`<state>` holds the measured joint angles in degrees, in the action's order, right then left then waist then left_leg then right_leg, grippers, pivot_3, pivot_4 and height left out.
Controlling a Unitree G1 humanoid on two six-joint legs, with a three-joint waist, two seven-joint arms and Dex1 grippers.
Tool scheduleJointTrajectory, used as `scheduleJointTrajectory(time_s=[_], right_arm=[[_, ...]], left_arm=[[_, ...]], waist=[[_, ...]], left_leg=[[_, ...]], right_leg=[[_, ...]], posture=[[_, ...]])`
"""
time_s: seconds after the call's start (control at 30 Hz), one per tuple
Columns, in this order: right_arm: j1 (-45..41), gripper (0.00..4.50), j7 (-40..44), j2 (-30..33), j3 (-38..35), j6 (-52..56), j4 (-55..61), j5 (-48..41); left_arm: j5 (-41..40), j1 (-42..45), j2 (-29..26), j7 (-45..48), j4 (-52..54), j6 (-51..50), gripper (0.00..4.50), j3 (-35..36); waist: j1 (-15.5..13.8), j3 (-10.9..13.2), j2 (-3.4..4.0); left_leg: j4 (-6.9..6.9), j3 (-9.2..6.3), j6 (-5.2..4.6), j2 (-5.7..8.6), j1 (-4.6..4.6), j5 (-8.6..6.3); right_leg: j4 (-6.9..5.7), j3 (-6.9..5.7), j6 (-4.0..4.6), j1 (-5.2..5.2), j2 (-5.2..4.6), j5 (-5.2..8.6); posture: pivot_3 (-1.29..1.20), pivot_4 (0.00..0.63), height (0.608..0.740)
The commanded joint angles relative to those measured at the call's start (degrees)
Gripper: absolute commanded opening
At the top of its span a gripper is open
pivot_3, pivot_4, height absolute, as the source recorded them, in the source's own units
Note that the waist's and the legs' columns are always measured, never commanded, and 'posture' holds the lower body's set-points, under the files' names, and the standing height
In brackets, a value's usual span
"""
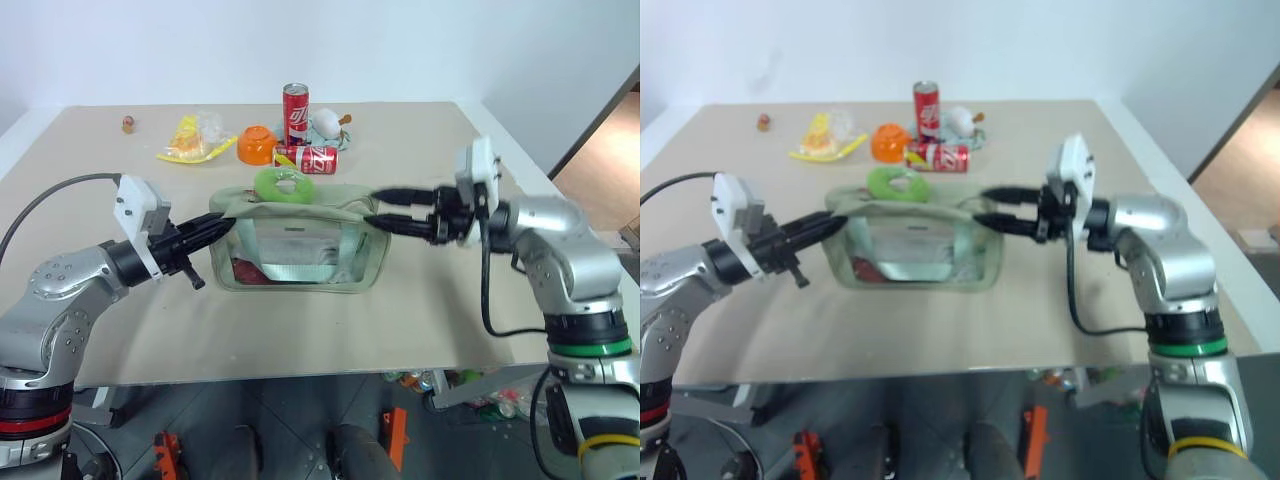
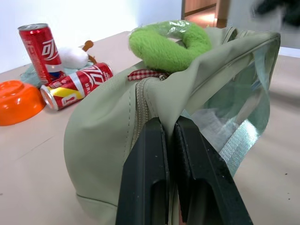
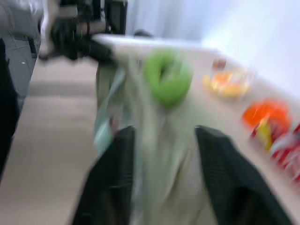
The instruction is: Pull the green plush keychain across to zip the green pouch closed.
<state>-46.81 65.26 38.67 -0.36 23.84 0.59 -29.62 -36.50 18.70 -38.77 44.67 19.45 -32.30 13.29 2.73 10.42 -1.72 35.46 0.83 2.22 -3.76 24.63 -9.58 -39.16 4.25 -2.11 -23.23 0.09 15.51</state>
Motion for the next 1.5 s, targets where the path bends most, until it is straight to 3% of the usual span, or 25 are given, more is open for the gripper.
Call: scheduleJointTrajectory(time_s=[0.03, 0.13, 0.37, 0.6, 0.7, 1.0, 1.07, 1.23, 1.5], right_arm=[[-9.0, 3.48, -1.4, -2.2, 1.0, 2.3, -3.7, 0.7], [-14.4, 4.46, -2.9, -5.4, 3.2, 3.1, -8.1, 2.9], [-19.0, 4.46, -1.1, -12.5, 9.4, -1.0, -19.3, 9.4], [-19.6, 4.46, 0.8, -15.4, 10.6, 0.0, -26.0, 11.3], [-19.9, 3.7, 1.1, -16.1, 10.0, 0.0, -27.4, 11.4], [-19.7, 0.52, 3.7, -15.7, 8.4, 1.3, -25.1, 9.9], [-19.5, 0.06, 3.9, -15.4, 8.3, 1.4, -24.6, 9.9], [-18.7, 0.06, 4.5, -14.6, 7.4, 0.7, -22.0, 8.9], [-16.7, 0.06, 3.0, -10.0, -0.3, -2.3, -14.3, 5.7]], left_arm=[[0.1, -0.2, -0.4, 0.4, 1.0, 0.4, 0.0, -0.4], [0.1, -0.4, -0.2, 0.1, 1.4, 0.3, 0.0, -0.8], [-0.1, -0.8, 0.3, -0.7, 2.5, 0.0, 0.0, -1.3], [0.3, -1.6, 0.2, -1.2, 3.1, 0.4, 0.0, -1.7], [0.3, -1.5, 0.2, -1.4, 2.9, 0.7, 0.0, -1.8], [0.8, -1.2, -0.1, -1.3, 1.7, 1.3, 0.0, -1.9], [1.2, -0.9, -0.3, -1.2, 1.2, 1.6, 0.0, -2.0], [1.6, -0.3, -0.3, -1.2, 0.1, 2.0, 0.0, -1.9], [2.3, -0.4, 0.0, -4.2, -1.4, 1.5, 0.0, -0.6]], waist=[[0.0, 0.0, 0.0], [0.0, 0.0, -0.02], [-0.2, 0.0, -0.02], [-0.2, 0.0, -0.02], [-0.1, 0.0, -0.02], [-0.1, 0.0, -0.01], [-0.1, 0.0, -0.01], [-0.1, 0.0, -0.01], [-0.2, 0.0, -0.01]], left_leg=[[0.0, 0.0, -0.01, 0.0, 0.0, 0.01], [0.0, 0.04, -0.01, 0.0, 0.01, 0.01], [-0.04, 0.01, -0.01, 0.02, 0.08, 0.0], [-0.05, 0.03, -0.01, 0.05, 0.1, 0.0], [-0.06, 0.01, -0.01, 0.04, 0.08, 0.0], [-0.06, 0.01, -0.01, 0.04, 0.09, 0.0], [-0.06, 0.01, -0.01, 0.04, 0.09, 0.0], [-0.05, 0.01, -0.01, 0.04, 0.09, 0.0], [-0.07, 0.0, -0.01, 0.05, 0.11, 0.0]], right_leg=[[0.0, -0.01, 0.0, 0.01, 0.0, 0.0], [0.0, 0.02, 0.1, 0.0, -0.02, -0.06], [0.01, -0.03, 0.29, -0.03, -0.06, -0.12], [0.02, -0.03, 0.28, -0.05, -0.11, -0.12], [0.01, -0.04, 0.31, -0.04, -0.08, -0.13], [0.01, -0.04, 0.31, -0.05, -0.08, -0.13], [0.01, -0.04, 0.31, -0.05, -0.08, -0.13], [0.01, -0.04, 0.31, -0.05, -0.08, -0.13], [0.02, -0.06, 0.28, -0.05, -0.11, -0.11]], posture=[[0.0, 0.15, 0.74], [0.0, 0.15, 0.74], [0.0, 0.15, 0.74], [0.0, 0.15, 0.74], [0.0, 0.15, 0.74], [0.0, 0.15, 0.74], [0.0, 0.15, 0.74], [0.0, 0.15, 0.74], [0.0, 0.15, 0.74]])
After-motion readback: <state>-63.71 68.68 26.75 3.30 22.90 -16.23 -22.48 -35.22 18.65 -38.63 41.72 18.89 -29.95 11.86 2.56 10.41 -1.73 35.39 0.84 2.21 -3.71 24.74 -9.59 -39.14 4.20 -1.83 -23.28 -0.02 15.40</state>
